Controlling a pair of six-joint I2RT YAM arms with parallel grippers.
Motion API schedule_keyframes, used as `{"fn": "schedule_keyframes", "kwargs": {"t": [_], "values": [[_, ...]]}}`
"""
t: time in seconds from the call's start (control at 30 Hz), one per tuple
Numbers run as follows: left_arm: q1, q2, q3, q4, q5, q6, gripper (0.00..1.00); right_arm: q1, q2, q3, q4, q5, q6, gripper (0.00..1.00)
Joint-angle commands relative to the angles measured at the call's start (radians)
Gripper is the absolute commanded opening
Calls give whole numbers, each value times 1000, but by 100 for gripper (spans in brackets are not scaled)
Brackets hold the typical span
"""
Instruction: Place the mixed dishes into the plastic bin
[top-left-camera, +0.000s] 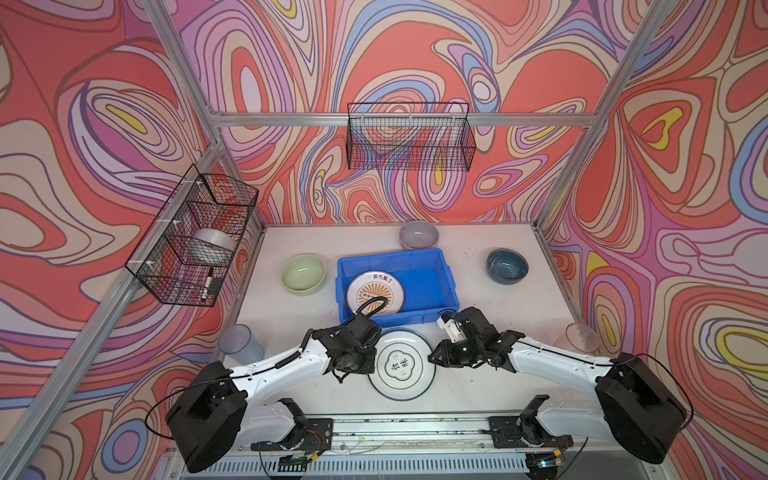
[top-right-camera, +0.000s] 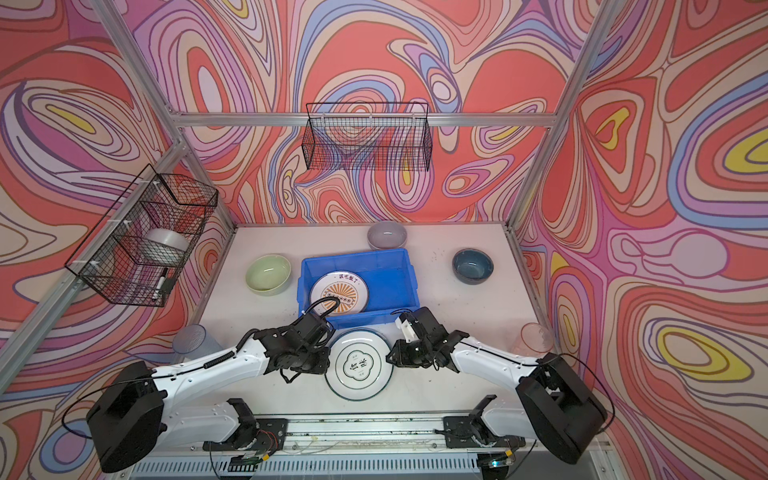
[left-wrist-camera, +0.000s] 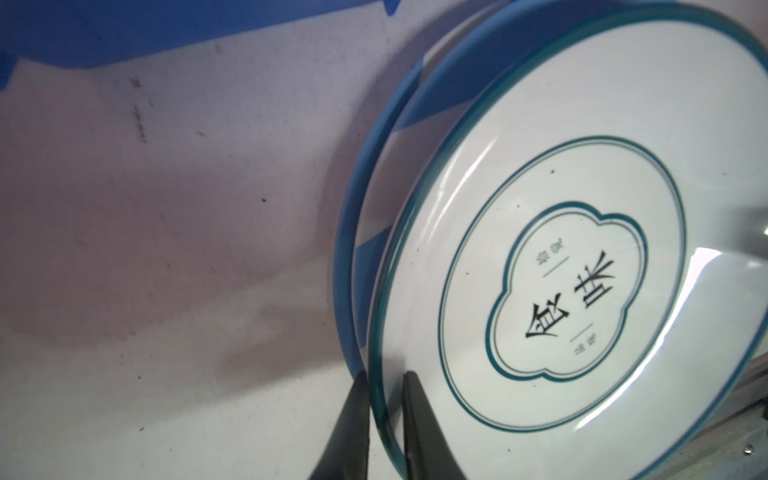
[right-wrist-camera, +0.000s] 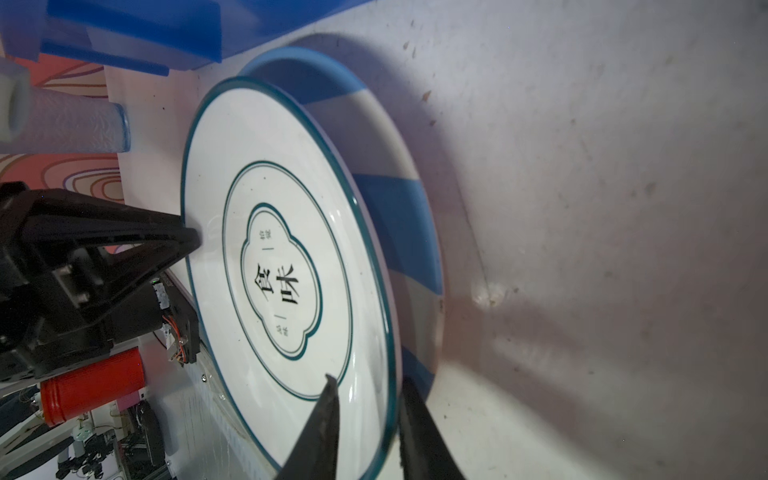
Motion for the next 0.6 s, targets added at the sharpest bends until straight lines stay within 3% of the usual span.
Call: {"fn": "schedule_keyframes", "kwargs": {"t": [0.0, 0.57], "values": [[-17, 23, -14, 24, 18, -7, 16, 1, -6, -17, 99, -62, 28, 26], [-20, 17, -8, 47, 42, -21, 16, -4, 35, -26, 169, -71, 70, 17]]}}
